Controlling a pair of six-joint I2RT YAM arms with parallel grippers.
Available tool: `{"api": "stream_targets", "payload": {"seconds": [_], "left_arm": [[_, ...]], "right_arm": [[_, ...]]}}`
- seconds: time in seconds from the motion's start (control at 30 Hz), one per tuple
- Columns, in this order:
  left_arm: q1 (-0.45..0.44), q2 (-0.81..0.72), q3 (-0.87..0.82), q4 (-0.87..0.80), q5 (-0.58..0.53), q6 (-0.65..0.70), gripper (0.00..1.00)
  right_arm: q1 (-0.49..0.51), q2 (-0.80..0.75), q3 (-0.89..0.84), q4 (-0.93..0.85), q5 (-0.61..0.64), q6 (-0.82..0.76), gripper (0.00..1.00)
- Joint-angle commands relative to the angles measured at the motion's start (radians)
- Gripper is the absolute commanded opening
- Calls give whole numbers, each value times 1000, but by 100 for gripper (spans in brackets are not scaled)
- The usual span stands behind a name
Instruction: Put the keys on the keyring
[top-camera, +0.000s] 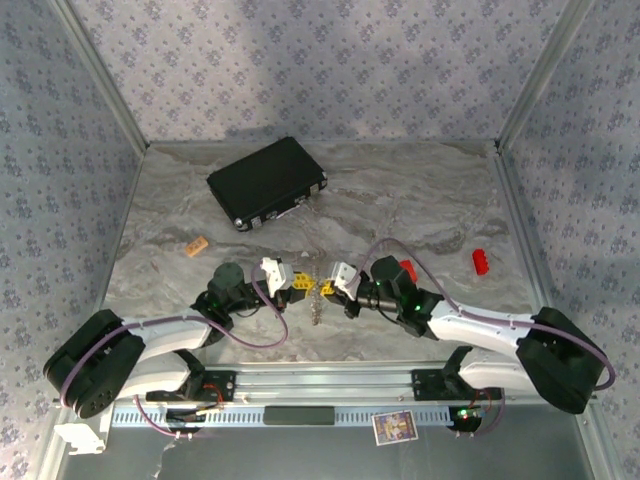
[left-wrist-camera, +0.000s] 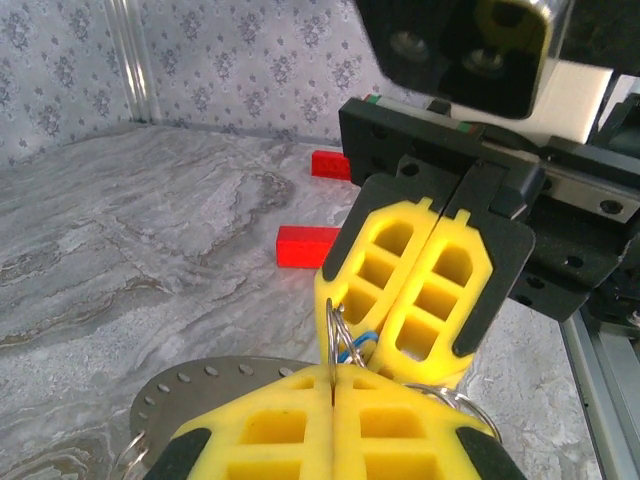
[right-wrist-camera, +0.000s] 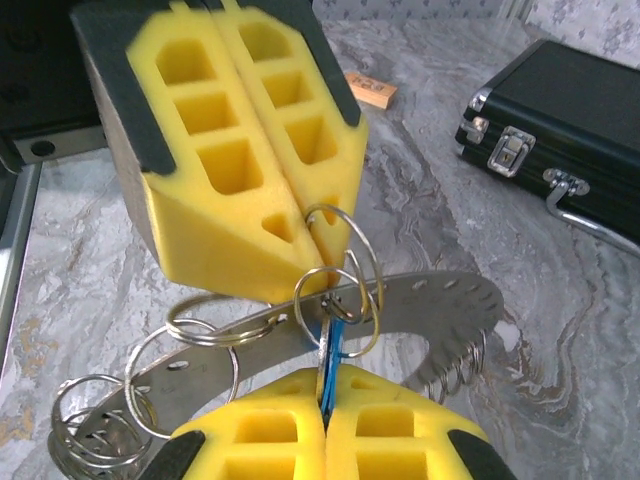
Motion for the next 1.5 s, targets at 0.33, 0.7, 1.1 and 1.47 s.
{"api": "stream_targets", "payload": {"seconds": [0.33,0.7,1.1,1.47], "left_arm": [[-6,-26,-6,55,6,12,0],[-7,-19,2,42,16,21,0],[-6,-11,10,45,43,16,0],[-7,-8,5,52,48,15,0]], "right_arm": [[23,-19,45,-116,-11,-23,19],[-92,-212,2,-194,-143,33,34],[-107,-80,115,-112,-288,76,28],[-104,-13,145,-146,-224,33,20]]}}
